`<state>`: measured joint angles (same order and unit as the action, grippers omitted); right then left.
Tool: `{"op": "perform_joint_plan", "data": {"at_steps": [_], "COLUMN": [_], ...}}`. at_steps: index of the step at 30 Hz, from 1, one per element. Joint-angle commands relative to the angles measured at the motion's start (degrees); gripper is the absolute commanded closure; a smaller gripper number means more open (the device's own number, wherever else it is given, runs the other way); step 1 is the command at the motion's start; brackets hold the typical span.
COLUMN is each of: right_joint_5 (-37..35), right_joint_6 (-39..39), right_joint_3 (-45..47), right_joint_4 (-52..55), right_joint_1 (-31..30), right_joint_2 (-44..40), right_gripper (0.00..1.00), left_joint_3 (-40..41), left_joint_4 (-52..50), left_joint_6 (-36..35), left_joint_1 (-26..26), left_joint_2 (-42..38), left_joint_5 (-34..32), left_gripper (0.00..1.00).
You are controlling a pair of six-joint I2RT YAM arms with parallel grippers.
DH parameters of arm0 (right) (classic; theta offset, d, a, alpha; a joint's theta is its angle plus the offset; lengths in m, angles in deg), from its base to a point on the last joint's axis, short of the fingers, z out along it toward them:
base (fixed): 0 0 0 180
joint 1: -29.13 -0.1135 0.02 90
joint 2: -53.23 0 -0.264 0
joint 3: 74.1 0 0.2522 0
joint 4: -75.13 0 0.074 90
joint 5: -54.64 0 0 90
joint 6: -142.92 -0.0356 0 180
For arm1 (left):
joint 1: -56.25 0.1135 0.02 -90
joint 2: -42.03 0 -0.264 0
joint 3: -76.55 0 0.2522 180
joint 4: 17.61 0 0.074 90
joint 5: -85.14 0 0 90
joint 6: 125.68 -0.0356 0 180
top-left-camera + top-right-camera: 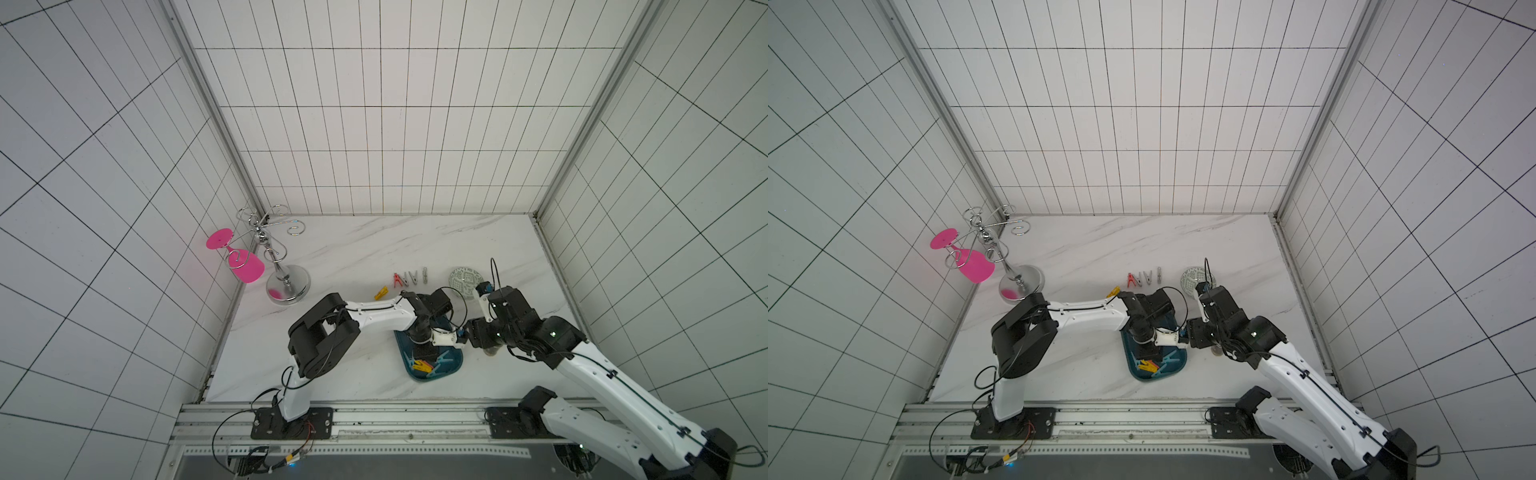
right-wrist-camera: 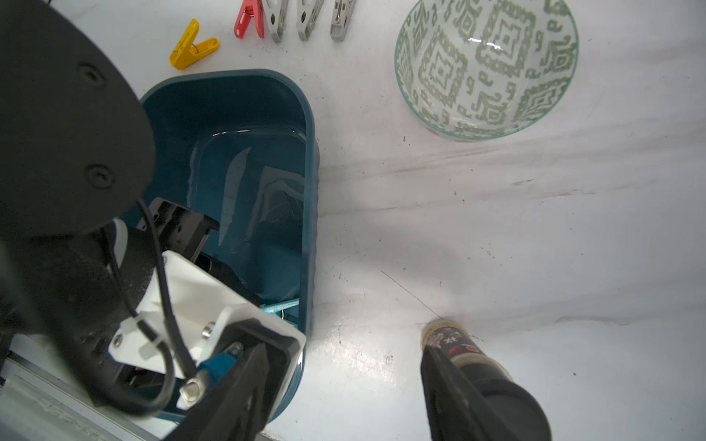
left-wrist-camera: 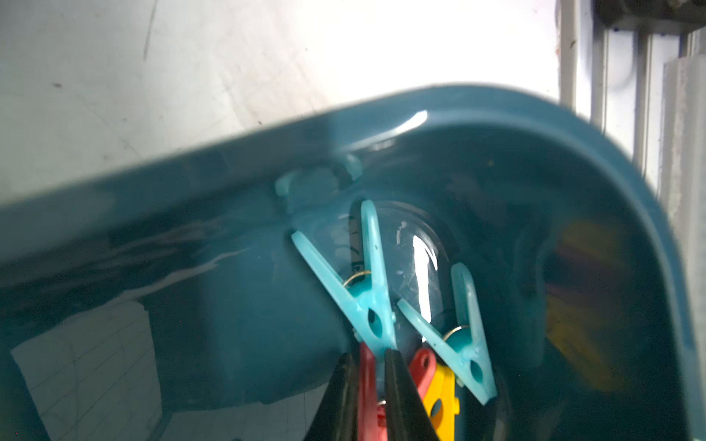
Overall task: Take the clothespins out of the storage box
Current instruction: Pick up the clothespin from the storage box, then place the clothespin at the center of the board.
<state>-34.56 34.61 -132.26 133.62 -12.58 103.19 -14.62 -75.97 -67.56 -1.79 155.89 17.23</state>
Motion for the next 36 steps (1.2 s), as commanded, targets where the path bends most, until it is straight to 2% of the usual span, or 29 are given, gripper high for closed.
{"op": "perform_joint_plan", "data": {"at_steps": [1, 7, 18, 28, 36], "right_joint_5": [1.40, 0.63, 0.43, -0.27, -0.78], "right_joint_6": [-0.42, -0.50, -0.68, -0.77, -1.12], "right_joint_3": [0.90, 1.01, 1.12, 1.00, 0.81], "right_joint_4": [-0.58, -0.65, -0.58, -0.73, -0.52], "right_joint_1": [-0.58, -0.61, -0.61, -0.58, -0.64], "right_joint_2": [-0.34, -0.87, -1.47, -0.28, 0.33], "right_gripper": [0.33, 0.33, 0.32, 0.30, 0.30], "left_joint_3": [-0.88, -2.29, -2.14, 2.52, 3.33], "left_joint_4": [1.03, -0.91, -0.38, 8.38, 10.60], "left_joint_6": [-0.05, 2.11, 9.80, 22.03, 25.82], "left_joint_1": [0.45, 4.02, 14.17, 27.68, 34.79], "left_joint_2": [-1.83, -6.58, -14.91, -18.46, -11.29], "left_joint_5": [-1.88, 0.74, 2.18, -7.54, -14.38], "left_gripper": [0.89, 0.96, 0.97, 0.96, 0.96]}}
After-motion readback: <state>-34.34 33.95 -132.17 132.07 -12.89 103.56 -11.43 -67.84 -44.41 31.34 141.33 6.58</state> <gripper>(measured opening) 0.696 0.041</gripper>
